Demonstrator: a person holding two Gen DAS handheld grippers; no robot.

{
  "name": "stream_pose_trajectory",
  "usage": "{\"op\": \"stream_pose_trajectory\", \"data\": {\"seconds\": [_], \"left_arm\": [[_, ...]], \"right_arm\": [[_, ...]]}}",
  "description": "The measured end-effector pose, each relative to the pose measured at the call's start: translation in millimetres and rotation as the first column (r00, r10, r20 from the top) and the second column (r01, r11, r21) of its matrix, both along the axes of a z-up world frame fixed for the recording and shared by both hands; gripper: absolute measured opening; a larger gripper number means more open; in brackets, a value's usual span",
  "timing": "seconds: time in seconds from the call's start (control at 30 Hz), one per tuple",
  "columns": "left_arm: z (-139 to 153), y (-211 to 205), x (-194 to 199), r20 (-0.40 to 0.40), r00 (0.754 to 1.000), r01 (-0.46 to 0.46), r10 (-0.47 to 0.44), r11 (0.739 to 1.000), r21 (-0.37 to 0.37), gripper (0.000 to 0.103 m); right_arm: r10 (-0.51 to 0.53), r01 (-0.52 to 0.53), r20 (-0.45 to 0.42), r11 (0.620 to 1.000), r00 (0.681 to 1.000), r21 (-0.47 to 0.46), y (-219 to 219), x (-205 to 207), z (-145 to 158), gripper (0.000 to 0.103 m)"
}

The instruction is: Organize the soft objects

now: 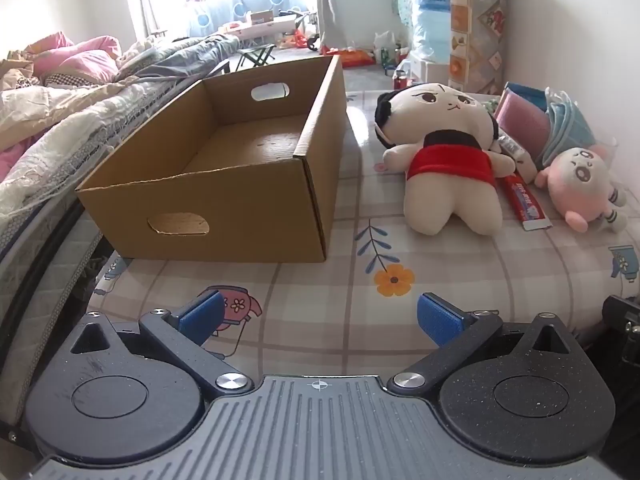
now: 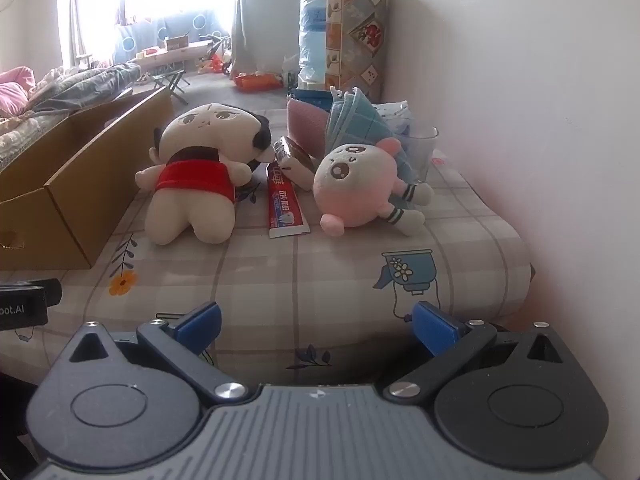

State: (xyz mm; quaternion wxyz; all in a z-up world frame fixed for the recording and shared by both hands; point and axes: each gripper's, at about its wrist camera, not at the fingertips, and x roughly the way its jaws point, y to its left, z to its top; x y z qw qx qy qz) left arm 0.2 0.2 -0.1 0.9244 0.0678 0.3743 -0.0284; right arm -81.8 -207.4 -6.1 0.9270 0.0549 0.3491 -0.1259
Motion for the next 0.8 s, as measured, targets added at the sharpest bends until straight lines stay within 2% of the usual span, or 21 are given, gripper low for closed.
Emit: {"op": "stream_pose_trajectory", "data": {"seconds": [0.3, 0.43, 0.47, 0.5, 0.8], "left_arm": [[0.0, 5.5, -1.6, -0.014, 1.0, -0.015, 0.015, 0.999, -0.036, 0.103], [-3.1, 0.1, 0.4, -0.015, 0.999, -0.029, 0.029, 0.999, -0.013, 0.103], [-2.9, -0.1, 0.4, -0.018, 0.999, -0.032, 0.032, 0.999, -0.012, 0.103], [-2.6, -0.4, 0.2, -0.019, 0.999, -0.033, 0.033, 0.999, -0.012, 0.103], [-5.6, 0.9, -0.7, -0.028, 1.0, -0.005, 0.006, 1.0, 0.012, 0.103]], "right_arm": [[0.009, -0.01, -0.016, 1.0, 1.0, -0.022, -1.0, 1.0, 2.5, 0.103], [0.022, -0.023, -0.023, 0.999, 0.999, -0.048, 22.1, 7.6, 3.1, 0.103], [0.006, -0.007, -0.017, 0.999, 1.0, -0.044, 11.9, 2.5, 8.8, 0.103], [-0.012, 0.012, -0.012, 1.0, 1.0, 0.001, -0.3, 0.6, 3.9, 0.103], [-0.007, 0.008, -0.007, 1.0, 1.0, 0.007, -1.7, -0.1, 5.8, 0.103]]}}
